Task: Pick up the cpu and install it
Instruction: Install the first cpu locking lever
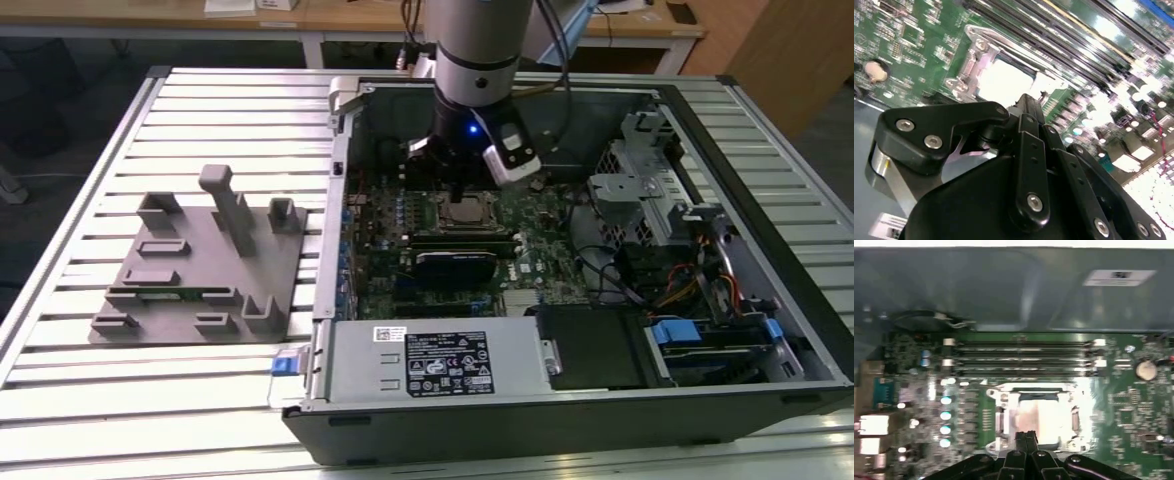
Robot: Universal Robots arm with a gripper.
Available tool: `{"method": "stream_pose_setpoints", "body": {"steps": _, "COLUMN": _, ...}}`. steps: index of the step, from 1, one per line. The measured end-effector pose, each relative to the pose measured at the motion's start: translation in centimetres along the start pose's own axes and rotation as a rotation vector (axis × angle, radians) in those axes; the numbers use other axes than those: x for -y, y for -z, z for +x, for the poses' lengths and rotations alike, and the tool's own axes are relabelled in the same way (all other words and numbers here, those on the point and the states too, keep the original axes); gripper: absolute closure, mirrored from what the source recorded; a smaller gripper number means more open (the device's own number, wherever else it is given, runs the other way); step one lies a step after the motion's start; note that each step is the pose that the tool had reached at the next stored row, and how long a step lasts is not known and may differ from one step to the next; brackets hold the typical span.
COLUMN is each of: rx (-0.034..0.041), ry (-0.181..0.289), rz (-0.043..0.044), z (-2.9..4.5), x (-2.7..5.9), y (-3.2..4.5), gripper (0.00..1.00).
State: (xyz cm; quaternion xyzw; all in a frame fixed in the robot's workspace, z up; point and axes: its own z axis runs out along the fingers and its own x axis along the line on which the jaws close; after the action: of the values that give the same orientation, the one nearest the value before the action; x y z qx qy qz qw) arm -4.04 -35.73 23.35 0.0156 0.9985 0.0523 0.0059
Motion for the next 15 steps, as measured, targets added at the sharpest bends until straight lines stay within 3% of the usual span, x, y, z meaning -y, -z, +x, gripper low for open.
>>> {"method": "stream_pose_setpoints", "body": {"steps": 4, "rx": 0.0, "ry": 0.0, "rz": 0.0001, "z": 1.55, "x": 0.05, "y": 0.02, "gripper": 0.89}}
{"method": "stream_pose_setpoints", "body": {"steps": 8, "rx": 0.0, "ry": 0.0, "rz": -0.0003, "z": 2.37, "x": 0.08, "y": 0.03, "gripper": 0.89}}
{"method": "stream_pose_setpoints", "body": {"steps": 15, "rx": -0.0007, "ry": 0.0, "rz": -0.0251, "z": 2.73, "x": 0.03, "y": 0.7, "gripper": 0.89}}
